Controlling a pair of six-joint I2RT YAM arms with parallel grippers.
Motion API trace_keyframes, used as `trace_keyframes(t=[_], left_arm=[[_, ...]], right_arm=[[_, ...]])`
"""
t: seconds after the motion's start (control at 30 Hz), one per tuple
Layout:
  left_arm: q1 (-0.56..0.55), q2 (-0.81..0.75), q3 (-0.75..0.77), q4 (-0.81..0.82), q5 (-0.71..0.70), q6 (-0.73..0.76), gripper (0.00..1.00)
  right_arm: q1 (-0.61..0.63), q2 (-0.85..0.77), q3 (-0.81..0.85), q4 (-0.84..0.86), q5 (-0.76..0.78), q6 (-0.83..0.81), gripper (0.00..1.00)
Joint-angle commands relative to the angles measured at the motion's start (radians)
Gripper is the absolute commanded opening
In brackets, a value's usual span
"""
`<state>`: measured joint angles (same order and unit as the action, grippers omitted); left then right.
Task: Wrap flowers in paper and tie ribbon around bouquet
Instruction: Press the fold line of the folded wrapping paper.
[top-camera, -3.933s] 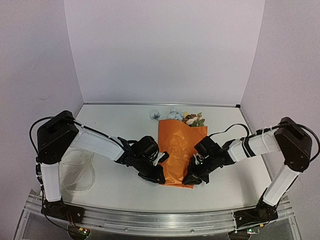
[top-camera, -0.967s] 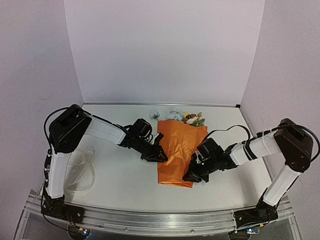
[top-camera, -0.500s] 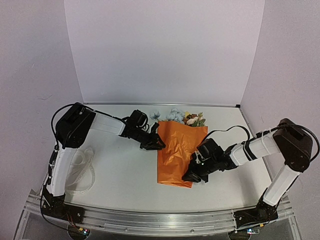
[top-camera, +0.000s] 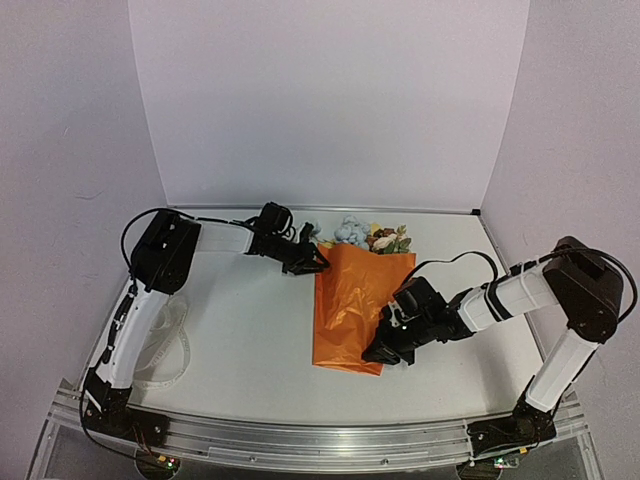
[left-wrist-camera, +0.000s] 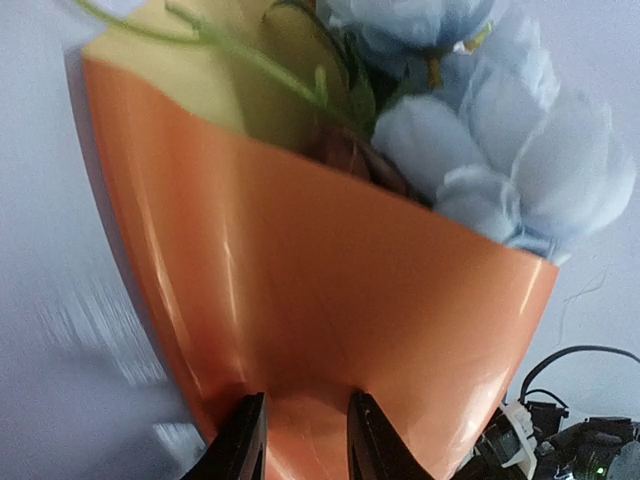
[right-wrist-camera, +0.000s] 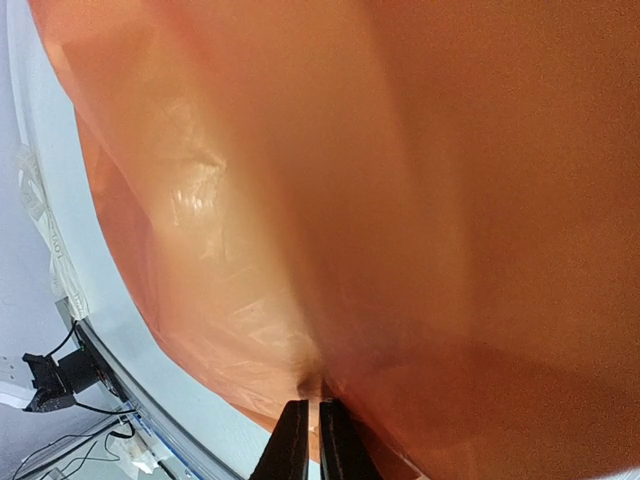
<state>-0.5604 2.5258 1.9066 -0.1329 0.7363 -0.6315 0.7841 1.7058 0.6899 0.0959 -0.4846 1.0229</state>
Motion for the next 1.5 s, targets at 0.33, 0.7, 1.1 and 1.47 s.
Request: trace_keyframes(t=[0.33,0.7,1.1,1.47], left_arm=[[0.103,0.125,0.270,0.014,0.056,-0.064,0.31],[0.125,-0.157,0.002,0.074,0.034,-0.043,0.37],[-0.042,-0.526,-0.610,0.149,-0.114,-0.012,0.36],[-0.142,-0.602,-0.754,0.170,-0.168,-0.037,0.35]], right_arm=[[-0.006,0.023,-0.063,-0.113,0.045,0.012,0.06],[-0.073,-0.049,-0.012,-0.152,-0.010,0.023,0.09],[-0.203,-0.098,0.119,-0.299,-0.005,-0.041,0.36],[-0.345,-0.051,0.203,-0.404,-0.019,-0.114,0.45]])
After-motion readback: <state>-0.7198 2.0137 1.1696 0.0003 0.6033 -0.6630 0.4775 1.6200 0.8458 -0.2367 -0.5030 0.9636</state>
